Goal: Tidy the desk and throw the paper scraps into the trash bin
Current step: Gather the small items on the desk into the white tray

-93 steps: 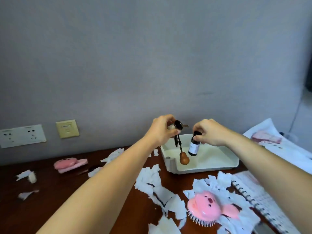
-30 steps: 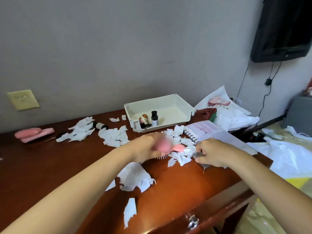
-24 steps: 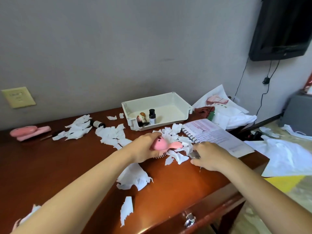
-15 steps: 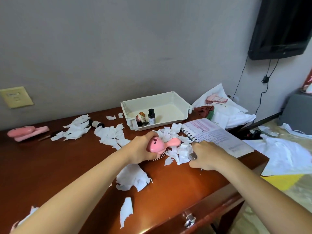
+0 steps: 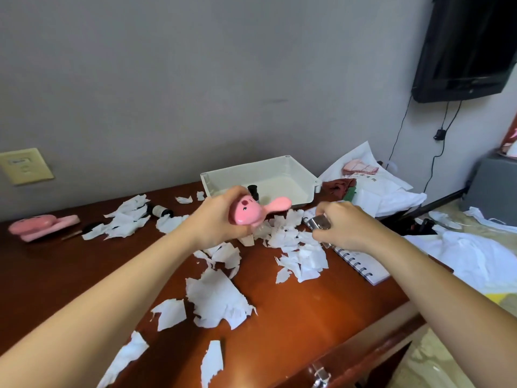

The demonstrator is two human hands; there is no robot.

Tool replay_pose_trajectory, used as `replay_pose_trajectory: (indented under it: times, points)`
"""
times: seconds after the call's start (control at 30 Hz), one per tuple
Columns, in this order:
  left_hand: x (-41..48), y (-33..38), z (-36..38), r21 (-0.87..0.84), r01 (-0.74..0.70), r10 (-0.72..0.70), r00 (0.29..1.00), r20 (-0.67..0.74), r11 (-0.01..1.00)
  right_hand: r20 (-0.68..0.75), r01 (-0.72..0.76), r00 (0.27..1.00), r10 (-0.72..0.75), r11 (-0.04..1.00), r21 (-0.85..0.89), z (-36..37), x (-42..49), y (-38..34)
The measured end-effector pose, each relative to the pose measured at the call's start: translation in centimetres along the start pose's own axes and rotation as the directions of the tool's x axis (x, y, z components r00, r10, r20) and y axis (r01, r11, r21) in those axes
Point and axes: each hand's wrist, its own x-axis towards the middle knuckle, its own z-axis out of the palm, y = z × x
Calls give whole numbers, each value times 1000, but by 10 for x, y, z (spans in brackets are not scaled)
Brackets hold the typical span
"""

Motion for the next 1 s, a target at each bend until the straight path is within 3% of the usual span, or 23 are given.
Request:
replay_pose_trajectory:
  times: [0.27,0.67,1.0]
  points:
    - [55,-15,-41,34,93,-89,991,-103,995,-86,4,996,-3,1000,20,-21,67,-15]
    - [139,-102,-18,130,289,-301,950,84,948,102,-87,992,70,980,181,21,167,-32]
    - [161,-136,22,301,260,-313,939,143,918,262,-115,962,79,986,123,51,194,-31]
